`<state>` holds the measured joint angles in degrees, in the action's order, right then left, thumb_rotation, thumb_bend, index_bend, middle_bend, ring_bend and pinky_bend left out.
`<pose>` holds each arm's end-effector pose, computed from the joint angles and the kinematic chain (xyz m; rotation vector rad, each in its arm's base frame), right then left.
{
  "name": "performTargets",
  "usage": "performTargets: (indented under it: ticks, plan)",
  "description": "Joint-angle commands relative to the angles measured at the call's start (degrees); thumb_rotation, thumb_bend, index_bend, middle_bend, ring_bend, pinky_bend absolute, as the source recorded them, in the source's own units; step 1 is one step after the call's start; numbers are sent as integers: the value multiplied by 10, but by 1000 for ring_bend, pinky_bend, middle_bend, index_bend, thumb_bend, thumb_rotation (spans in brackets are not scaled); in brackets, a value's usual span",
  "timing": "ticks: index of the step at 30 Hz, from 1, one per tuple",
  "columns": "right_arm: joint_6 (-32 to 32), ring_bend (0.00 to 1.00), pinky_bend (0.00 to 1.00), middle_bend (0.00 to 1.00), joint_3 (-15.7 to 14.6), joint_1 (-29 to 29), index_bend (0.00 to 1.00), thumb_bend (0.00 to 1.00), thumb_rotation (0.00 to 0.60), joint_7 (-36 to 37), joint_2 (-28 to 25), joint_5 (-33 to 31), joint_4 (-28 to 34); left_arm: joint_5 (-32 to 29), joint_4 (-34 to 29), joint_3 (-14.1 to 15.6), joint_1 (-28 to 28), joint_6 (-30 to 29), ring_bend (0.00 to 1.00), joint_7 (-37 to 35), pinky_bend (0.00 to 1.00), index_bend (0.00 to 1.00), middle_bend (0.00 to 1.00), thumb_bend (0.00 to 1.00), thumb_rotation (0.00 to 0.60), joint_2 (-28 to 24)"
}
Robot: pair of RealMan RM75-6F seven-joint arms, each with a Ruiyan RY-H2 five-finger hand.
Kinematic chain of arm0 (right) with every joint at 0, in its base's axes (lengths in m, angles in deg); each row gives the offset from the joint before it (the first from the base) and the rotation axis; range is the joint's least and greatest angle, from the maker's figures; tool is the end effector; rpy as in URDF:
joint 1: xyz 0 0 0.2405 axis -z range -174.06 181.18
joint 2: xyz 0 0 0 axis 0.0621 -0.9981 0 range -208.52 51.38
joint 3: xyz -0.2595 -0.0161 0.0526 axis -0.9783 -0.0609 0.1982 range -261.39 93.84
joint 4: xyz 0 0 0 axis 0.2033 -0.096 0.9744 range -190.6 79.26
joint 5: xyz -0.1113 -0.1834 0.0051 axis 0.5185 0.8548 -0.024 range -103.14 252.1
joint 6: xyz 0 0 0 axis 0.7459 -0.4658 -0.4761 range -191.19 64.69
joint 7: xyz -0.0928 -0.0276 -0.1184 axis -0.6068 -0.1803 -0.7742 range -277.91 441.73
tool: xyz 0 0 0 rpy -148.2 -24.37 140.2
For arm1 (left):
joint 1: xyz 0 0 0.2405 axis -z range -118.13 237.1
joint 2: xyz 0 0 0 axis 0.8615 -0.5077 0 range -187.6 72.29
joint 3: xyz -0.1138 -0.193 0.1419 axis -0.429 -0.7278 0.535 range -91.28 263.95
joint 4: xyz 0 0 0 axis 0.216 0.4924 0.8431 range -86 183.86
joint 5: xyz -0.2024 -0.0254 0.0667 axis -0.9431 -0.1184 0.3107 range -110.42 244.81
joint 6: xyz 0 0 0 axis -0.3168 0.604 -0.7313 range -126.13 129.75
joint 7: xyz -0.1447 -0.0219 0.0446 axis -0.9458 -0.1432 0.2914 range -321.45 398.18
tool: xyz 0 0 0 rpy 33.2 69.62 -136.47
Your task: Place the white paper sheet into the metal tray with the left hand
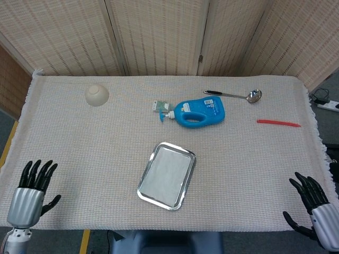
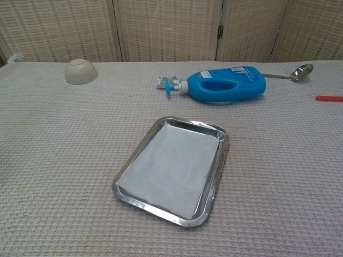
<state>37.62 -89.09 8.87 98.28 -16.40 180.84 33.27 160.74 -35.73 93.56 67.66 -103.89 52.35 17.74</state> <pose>-0.3036 -0.0985 0.1702 1.4587 -0.9933 1.2107 -0.2907 0.1671 0.1249 -1.4383 -0.5453 -1.0078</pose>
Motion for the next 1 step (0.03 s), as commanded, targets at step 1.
performTargets:
  ticks: [1]
  plan:
    - [-22,0,0,0,-6,-8,0,380,600,-35,9,9,9,-38,-2,2,-30,13,0,-35,0,103,121,167,600,-32]
